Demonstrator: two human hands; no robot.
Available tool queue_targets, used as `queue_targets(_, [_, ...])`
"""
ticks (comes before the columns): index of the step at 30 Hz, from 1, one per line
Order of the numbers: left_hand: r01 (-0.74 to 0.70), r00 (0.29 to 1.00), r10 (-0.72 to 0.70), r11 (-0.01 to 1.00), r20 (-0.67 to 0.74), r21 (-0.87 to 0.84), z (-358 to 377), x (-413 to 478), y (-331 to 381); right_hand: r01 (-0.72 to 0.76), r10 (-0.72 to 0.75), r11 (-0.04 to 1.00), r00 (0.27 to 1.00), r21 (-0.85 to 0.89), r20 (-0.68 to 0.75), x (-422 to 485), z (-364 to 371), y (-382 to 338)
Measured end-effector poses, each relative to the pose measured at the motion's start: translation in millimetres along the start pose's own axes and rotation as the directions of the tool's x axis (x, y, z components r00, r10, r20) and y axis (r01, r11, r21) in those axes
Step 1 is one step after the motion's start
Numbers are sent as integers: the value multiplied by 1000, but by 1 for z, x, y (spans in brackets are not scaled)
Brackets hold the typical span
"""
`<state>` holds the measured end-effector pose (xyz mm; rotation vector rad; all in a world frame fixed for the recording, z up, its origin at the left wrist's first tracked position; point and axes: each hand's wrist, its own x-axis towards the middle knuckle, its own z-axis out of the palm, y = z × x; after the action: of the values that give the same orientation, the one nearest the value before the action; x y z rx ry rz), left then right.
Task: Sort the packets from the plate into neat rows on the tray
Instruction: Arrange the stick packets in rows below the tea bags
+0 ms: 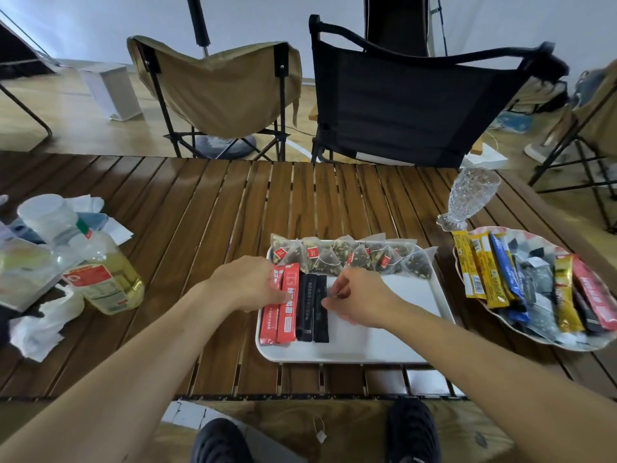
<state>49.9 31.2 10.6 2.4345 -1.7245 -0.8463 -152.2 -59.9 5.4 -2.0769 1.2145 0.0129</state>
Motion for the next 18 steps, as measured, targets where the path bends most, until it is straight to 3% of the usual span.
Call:
queue_targets(3, [-19, 999, 19, 1000, 34, -18, -2, -3, 0, 46, -42, 996, 997, -78, 59, -3, 3, -2])
queue_targets(7, [-32, 999, 34, 998, 43, -46, -1, -3, -3, 70, -68, 986, 997, -150, 19, -2, 11, -1])
queue_targets(11, [-31, 999, 33, 998, 30, -61, -1, -1, -4, 79, -75, 985, 997, -151, 32, 0, 10, 1])
queue_targets(18, [-49, 990, 56, 997, 129, -58, -7, -12, -6, 134, -119, 980, 987, -149, 103, -2, 7, 3])
